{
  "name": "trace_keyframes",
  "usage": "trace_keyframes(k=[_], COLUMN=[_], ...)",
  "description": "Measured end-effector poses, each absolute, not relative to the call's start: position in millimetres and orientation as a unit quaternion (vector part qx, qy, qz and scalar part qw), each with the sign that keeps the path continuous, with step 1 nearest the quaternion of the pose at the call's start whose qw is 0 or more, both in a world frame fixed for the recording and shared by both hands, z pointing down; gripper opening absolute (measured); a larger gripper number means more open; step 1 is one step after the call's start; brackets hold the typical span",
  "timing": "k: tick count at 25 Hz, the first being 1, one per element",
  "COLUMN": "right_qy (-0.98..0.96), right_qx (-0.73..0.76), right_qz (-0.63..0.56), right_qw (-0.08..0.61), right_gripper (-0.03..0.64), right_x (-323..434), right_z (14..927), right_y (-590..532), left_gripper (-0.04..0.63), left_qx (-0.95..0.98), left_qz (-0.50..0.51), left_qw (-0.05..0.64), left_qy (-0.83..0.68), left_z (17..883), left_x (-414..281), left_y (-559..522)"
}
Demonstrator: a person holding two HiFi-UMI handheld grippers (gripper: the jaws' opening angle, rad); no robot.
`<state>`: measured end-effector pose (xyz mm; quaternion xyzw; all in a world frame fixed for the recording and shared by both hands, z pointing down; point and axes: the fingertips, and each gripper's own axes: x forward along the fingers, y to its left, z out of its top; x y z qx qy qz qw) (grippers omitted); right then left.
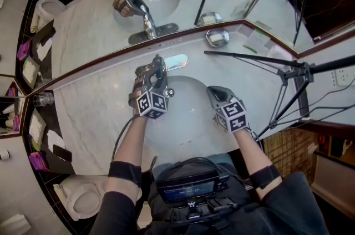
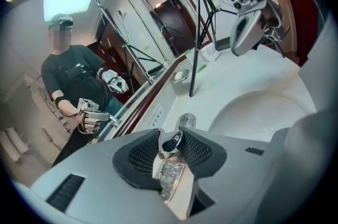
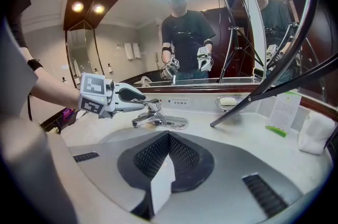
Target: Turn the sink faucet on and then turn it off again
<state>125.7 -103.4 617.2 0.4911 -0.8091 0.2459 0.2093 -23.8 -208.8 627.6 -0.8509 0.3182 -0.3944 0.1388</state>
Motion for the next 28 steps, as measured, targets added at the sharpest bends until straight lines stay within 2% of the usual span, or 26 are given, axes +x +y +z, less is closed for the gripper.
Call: trace_keyframes(k=[1, 9, 28], right_qy=[-0.810, -0.812, -0.814], right_qx=[0.490, 0.488, 0.488], right_qz=[0.246, 0.246, 0.242], right_qw=[0.209, 0.205, 0.200], right_gripper=[0.018, 0.020, 0.019], right_x=[124.8, 120.1, 118.5], right_z=[616.9, 614.5, 608.6], right_y=[-104.0, -108.2, -104.3], left_gripper=[0.117, 0.115, 0.113], left_qx=[-0.851, -0.868, -0.860], left_qz=[-0.388, -0.396, -0.402], left_qw=[0.134, 0.101, 0.098], left_qy=[0.326, 0.283, 0.300], left_z=[621.5, 626.1, 625.4], left_x=[-23.6, -22.1, -26.8], left_y=[-216.0, -230.2, -220.4])
